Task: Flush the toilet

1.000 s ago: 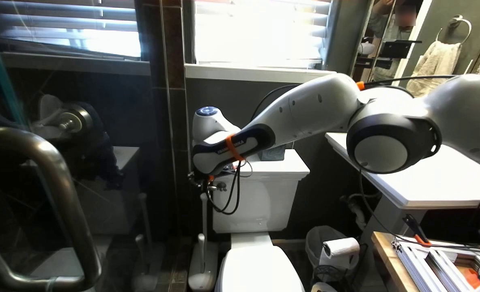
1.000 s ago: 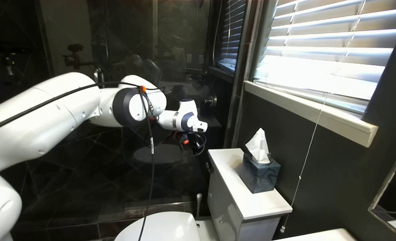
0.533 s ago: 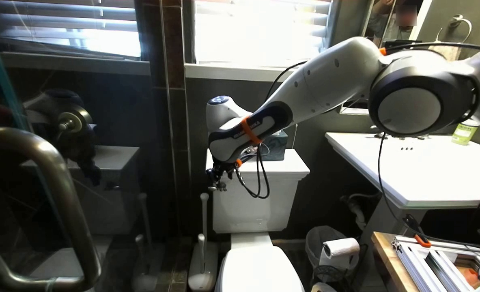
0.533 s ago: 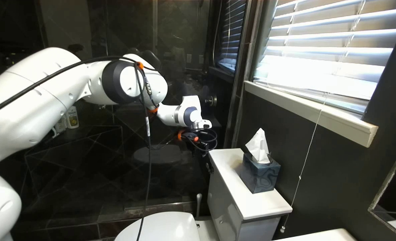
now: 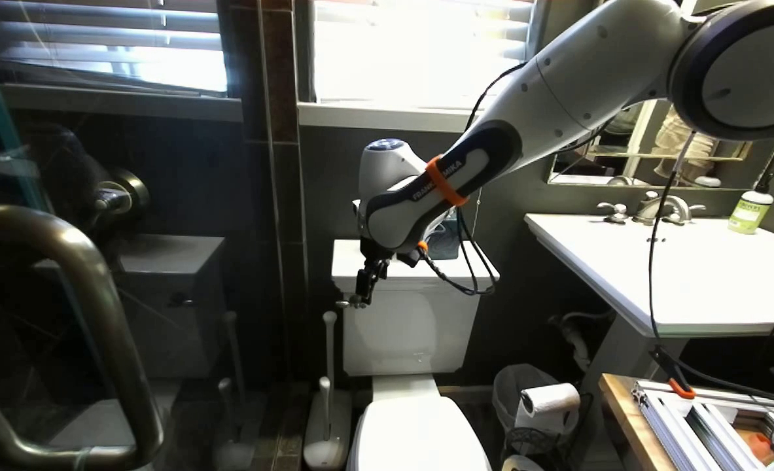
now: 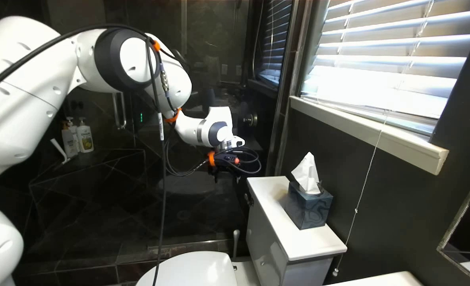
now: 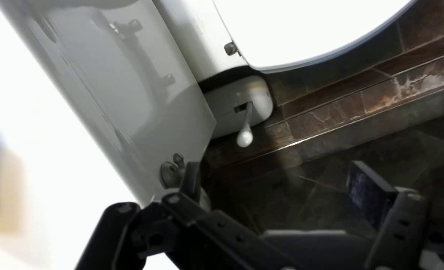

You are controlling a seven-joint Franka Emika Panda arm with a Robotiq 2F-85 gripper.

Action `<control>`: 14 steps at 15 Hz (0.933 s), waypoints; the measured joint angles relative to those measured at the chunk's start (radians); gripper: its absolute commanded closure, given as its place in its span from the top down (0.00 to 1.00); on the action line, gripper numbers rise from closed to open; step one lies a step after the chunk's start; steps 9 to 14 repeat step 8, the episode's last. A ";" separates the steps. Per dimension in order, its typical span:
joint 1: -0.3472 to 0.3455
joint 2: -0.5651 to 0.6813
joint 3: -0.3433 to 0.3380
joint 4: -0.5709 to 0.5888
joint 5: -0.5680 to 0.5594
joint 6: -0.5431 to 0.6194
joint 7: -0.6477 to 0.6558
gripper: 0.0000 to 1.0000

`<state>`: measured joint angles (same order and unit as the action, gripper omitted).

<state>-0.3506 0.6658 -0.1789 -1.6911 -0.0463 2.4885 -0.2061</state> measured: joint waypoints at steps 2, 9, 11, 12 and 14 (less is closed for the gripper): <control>-0.035 -0.076 0.055 -0.097 0.042 0.063 -0.099 1.00; -0.167 -0.296 0.213 -0.340 0.222 0.101 -0.370 1.00; -0.167 -0.296 0.213 -0.340 0.222 0.101 -0.370 1.00; -0.167 -0.296 0.213 -0.340 0.222 0.101 -0.370 1.00; -0.167 -0.296 0.213 -0.340 0.222 0.101 -0.370 1.00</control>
